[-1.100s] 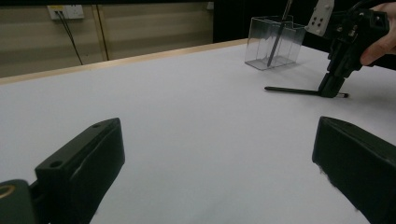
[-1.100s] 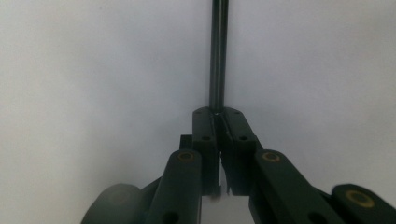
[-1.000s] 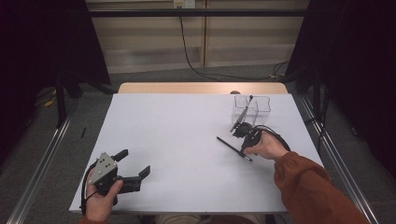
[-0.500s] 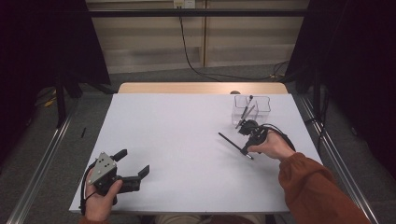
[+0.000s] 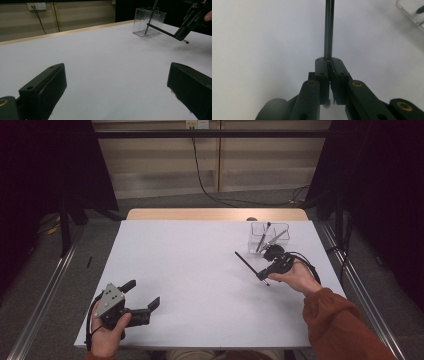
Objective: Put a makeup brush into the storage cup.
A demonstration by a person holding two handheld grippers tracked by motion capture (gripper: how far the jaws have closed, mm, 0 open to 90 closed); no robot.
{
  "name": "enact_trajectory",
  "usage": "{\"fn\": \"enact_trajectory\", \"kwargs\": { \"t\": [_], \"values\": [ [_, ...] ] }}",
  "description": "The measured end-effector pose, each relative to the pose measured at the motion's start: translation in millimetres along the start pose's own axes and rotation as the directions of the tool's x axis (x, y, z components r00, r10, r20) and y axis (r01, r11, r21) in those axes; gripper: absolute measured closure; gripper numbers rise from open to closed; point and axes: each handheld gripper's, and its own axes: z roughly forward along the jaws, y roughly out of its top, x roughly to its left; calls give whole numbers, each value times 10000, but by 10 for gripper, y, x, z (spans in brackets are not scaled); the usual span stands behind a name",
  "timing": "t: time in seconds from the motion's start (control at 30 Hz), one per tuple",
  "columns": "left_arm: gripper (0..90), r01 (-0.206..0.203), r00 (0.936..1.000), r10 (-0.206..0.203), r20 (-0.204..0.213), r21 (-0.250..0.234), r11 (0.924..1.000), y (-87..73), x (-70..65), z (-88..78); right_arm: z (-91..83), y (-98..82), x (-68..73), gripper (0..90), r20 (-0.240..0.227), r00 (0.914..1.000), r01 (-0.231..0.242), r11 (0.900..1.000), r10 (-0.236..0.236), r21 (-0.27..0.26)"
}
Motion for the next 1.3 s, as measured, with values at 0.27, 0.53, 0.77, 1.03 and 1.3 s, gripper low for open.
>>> {"fn": "enact_trajectory", "kwargs": {
  "t": [0.27, 0.53, 0.77, 1.03, 1.3],
  "values": [
    [25, -9, 10000, 9, -7, -16, 10000, 1, 5, -4, -22, -76, -2, 841, -267, 9996, -74, 9953, 49, -963],
    [25, 17, 10000, -17, -8, -41, 10000, 3, 7, -8, -37, -131, -19, 841, -497, 9985, -332, 9775, 233, -2081],
    [25, 91, 10000, -92, -27, -80, 9999, 2, 8, -11, -73, -174, 1, 841, -541, 9985, -108, 9420, -79, -3354],
    [26, 66, 10000, -66, -11, -57, 10000, 3, 9, -10, -125, -257, -17, 841, -626, 9977, -68, 8922, -241, -4516],
    [26, 76, 10000, -76, 2, -85, 9999, 4, 15, -16, -186, -306, -10, 841, -706, 9969, -94, 8323, -357, -5542]
  ]
}}
